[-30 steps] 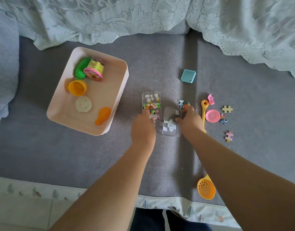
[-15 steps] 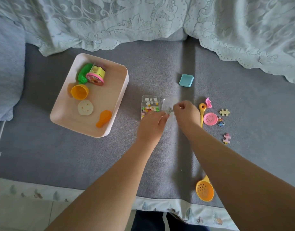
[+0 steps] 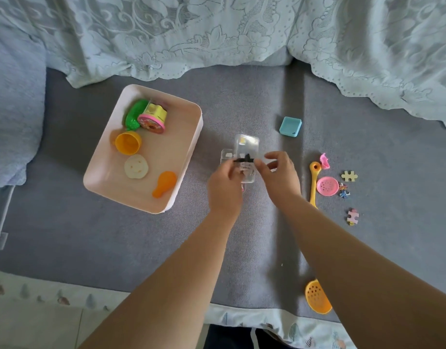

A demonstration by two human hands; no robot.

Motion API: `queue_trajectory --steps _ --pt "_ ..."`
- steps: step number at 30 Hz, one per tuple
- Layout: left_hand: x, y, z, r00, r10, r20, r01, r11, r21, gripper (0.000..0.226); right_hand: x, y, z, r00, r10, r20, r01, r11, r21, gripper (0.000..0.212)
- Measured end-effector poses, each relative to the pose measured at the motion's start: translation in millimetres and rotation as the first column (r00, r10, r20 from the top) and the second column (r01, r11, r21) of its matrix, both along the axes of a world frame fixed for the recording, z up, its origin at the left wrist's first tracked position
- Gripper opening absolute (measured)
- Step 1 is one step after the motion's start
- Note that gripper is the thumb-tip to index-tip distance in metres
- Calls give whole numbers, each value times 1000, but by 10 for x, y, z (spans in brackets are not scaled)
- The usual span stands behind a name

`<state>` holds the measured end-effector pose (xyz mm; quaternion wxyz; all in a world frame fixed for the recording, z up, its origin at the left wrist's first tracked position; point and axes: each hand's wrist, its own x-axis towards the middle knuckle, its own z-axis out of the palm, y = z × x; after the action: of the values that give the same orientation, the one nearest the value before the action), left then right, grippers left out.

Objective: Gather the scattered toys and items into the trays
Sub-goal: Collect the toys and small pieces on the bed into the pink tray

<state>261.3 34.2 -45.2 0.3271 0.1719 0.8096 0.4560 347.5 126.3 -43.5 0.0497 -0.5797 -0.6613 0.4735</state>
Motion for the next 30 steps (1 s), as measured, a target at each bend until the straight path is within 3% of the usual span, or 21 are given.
queue_trajectory --steps 2,4,8,14,16,18,20,30 --pt "-90 -19 17 983 121 139 -125 992 23 29 -41 -23 -51 1000 -13 13 14 993 -116 51" --pt "-164 -54 9 973 143 179 -147 989 10 38 -94 -54 -77 999 40 -3 -40 979 -201 47" --pt "-264 -125 -77 990 83 118 -79 996 -36 43 -216 -106 -106 1000 -4 -10 2 983 -186 29" --pt "-212 -164 -112 957 160 244 -173 984 30 46 -351 -167 -100 995 -80 56 86 988 -130 30" --pt "-223 -187 -169 984 120 136 -119 993 -10 45 -374 -201 -88 998 -51 46 57 986 -154 23" --pt "-249 -201 -193 998 -24 -62 15 991 -133 37 -388 -231 -96 996 -83 30 86 984 -154 19" --pt "-252 -186 -172 972 -90 -216 29 961 -274 29 -402 -243 -89 990 -138 39 143 978 -153 22" --pt "-158 -120 -115 983 4 -182 -67 936 -346 32 -476 -200 -117 985 -145 91 154 983 -103 28"
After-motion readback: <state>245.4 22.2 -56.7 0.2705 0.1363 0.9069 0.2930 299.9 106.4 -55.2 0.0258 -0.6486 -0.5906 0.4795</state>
